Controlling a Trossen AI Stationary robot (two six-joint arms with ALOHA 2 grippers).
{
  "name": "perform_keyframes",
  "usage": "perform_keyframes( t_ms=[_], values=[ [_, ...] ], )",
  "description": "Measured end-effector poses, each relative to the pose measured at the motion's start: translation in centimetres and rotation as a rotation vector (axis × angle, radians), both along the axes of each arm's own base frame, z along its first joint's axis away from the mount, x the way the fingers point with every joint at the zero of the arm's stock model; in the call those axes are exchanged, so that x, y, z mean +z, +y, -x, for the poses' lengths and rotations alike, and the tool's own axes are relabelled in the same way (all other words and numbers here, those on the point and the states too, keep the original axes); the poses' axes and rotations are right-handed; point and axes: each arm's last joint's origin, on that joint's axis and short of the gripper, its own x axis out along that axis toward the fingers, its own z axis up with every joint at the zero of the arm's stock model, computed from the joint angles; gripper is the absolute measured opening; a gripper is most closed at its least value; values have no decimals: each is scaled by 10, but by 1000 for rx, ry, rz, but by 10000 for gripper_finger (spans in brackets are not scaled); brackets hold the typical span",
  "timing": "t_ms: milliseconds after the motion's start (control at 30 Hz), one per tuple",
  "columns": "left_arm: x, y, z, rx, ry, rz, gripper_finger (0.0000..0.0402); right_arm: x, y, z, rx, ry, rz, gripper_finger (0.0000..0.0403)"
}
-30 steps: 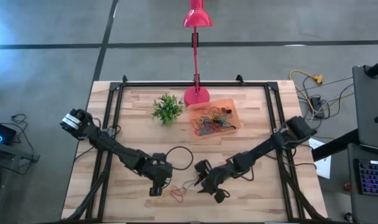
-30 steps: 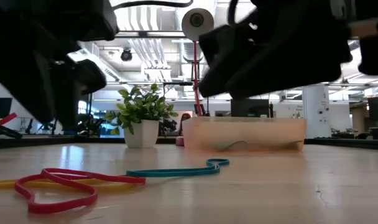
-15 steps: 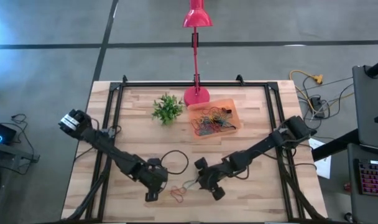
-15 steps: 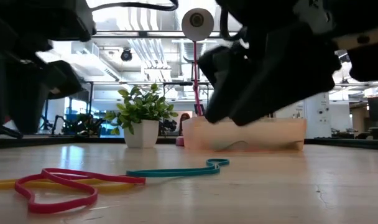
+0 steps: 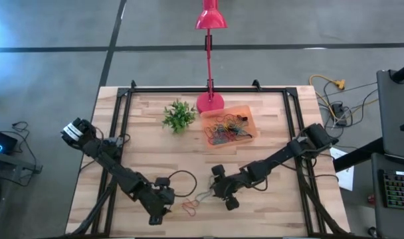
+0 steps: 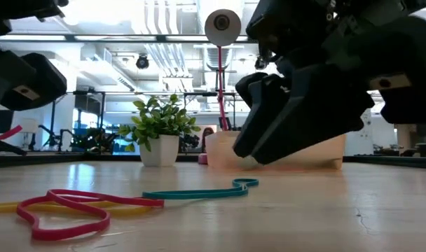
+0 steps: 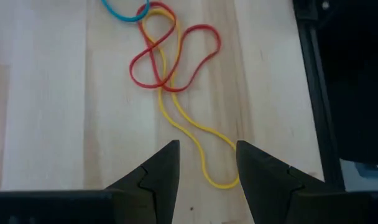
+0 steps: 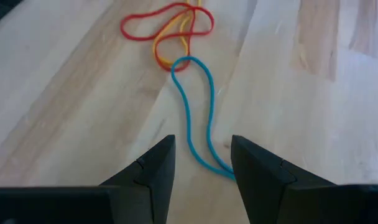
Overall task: Pick and place rubber bands into bin
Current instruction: Put the blue rubberband into the orange container
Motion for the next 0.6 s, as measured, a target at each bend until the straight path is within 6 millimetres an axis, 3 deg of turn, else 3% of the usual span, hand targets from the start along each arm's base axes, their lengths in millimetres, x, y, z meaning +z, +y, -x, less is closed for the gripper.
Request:
perform_keyframes(
  t_ms=[367, 600],
  values=[
    [-5, 0, 5, 25, -23, -51, 141, -29, 6, -8, -8, -7, -98, 144],
    [-15, 6, 10, 75, 18, -46, 141, -35, 5, -12, -51, -13, -145, 144]
  ],
)
